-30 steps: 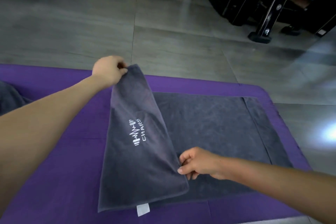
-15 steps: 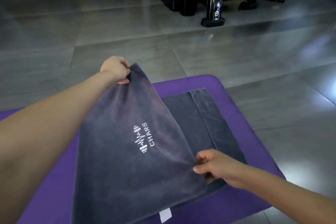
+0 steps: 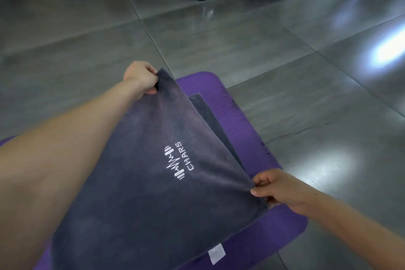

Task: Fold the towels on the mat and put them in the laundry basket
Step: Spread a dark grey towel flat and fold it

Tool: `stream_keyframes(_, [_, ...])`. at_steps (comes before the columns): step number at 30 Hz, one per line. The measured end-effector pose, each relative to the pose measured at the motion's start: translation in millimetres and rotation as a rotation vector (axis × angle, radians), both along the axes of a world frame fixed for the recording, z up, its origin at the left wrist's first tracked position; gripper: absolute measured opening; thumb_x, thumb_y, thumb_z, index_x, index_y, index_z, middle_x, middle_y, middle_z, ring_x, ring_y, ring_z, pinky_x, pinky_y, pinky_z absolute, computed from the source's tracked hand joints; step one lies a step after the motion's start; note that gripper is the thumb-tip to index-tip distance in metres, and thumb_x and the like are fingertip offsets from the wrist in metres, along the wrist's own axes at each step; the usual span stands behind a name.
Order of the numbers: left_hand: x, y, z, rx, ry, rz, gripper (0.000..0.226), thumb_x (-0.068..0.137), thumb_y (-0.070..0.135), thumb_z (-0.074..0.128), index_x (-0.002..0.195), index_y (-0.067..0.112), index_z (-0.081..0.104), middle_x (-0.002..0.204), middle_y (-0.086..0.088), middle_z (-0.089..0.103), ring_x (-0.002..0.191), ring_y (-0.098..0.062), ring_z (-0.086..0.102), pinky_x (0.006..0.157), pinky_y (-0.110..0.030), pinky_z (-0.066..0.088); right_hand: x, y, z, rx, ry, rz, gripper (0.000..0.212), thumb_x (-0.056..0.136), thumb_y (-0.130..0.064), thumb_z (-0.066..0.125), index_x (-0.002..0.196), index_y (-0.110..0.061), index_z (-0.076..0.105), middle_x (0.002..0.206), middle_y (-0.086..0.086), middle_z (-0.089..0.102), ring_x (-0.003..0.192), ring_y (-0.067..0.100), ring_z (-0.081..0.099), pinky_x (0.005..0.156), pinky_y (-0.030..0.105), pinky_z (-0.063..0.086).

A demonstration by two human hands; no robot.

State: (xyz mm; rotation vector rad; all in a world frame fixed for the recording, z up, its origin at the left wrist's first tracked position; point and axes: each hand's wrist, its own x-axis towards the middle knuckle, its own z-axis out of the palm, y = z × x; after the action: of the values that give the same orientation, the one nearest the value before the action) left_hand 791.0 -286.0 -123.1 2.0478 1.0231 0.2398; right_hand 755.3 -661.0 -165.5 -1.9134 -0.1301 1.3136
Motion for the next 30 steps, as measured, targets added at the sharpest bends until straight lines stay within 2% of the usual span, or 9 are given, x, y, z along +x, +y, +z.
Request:
stream_keyframes(5, [33,-20,-18,-0.021,-0.010,-0.045,0.027,0.084,-0.001,0.060,0.065,0.018,0.056,0.086,-0.013,0.062,0.073,-0.027,0.062,0.049,-0.032,0.055,17,-17,-18,-0.038,-0.002,-0.100,0.014,0.086,0.005,0.059,0.078,-0.004,0.066,0.067,0.007,0.064,0.055,0.009,0.061,0.050,0.022,0.050])
stream_keyframes(7, [39,-26,-35,-0.039,-0.008,-0.041,0.021,0.085,0.002,0.059,0.072,0.017,0.062,0.092,-0.016,0.067,0.079,-0.029,0.066,0.065,-0.041,0.060,17,-18,-26,-0.077,-0.037,-0.080,0.013,0.087,0.004,0.058,0.078,-0.003,0.065,0.070,0.009,0.063,0.057,0.011,0.060,0.051,0.023,0.050])
stream_keyframes(9, [35,-34,-52,-0.039,-0.015,-0.033,0.017,0.087,0.006,0.057,0.094,0.013,0.070,0.104,-0.015,0.069,0.093,-0.029,0.067,0.083,-0.042,0.056,15,-18,-35,-0.127,-0.113,-0.023,0.017,0.086,0.002,0.058,0.072,-0.005,0.062,0.066,0.008,0.059,0.058,0.012,0.057,0.053,0.026,0.052])
stream_keyframes(11, [22,-40,-66,-0.001,0.001,-0.065,0.028,0.088,0.005,0.055,0.112,0.011,0.067,0.115,-0.011,0.066,0.105,-0.025,0.063,0.092,-0.037,0.051,14,-17,-43,-0.222,-0.304,0.115,0.025,0.085,-0.009,0.059,0.061,-0.012,0.055,0.058,0.001,0.053,0.057,0.012,0.054,0.055,0.031,0.053])
stream_keyframes(13, [2,-42,-73,0.077,0.041,-0.119,0.033,0.087,0.004,0.053,0.117,0.010,0.065,0.120,-0.008,0.064,0.110,-0.023,0.060,0.098,-0.029,0.045,16,-15,-49,-0.386,-0.598,0.329,0.031,0.086,-0.027,0.057,0.058,-0.019,0.047,0.058,-0.005,0.052,0.065,0.015,0.055,0.060,0.031,0.045])
stream_keyframes(16, [-36,-32,-80,0.153,0.091,-0.110,0.033,0.088,0.003,0.050,0.117,0.008,0.064,0.122,-0.009,0.063,0.115,-0.024,0.057,0.099,-0.025,0.037,18,2,-42,-0.516,-0.935,0.456,0.022,0.092,-0.040,0.048,0.083,-0.024,0.059,0.089,-0.006,0.065,0.088,0.021,0.062,0.065,0.027,0.037])
stream_keyframes(18, [-64,-21,-81,0.186,0.126,-0.054,0.032,0.089,0.003,0.049,0.116,0.008,0.065,0.121,-0.010,0.064,0.114,-0.026,0.057,0.099,-0.027,0.038,23,21,-39,-0.525,-1.078,0.474,0.026,0.094,-0.041,0.044,0.098,-0.021,0.061,0.099,-0.001,0.067,0.093,0.023,0.063,0.065,0.027,0.034])
stream_keyframes(26, [-193,23,-87,0.272,0.267,0.202,0.028,0.088,0.004,0.049,0.111,0.007,0.065,0.116,-0.014,0.065,0.108,-0.034,0.059,0.091,-0.037,0.045,32,124,-47,-0.341,-1.231,0.438,0.025,0.096,-0.029,0.044,0.095,-0.011,0.062,0.092,0.009,0.068,0.087,0.030,0.063,0.062,0.029,0.031])
stream_keyframes(30, [-243,51,-94,0.312,0.387,0.384,0.030,0.088,0.009,0.049,0.114,0.008,0.063,0.117,-0.021,0.061,0.104,-0.042,0.056,0.086,-0.042,0.046,38,165,-61,-0.338,-1.329,0.407,0.024,0.094,-0.026,0.048,0.100,-0.007,0.062,0.096,0.012,0.066,0.088,0.032,0.061,0.066,0.031,0.032])
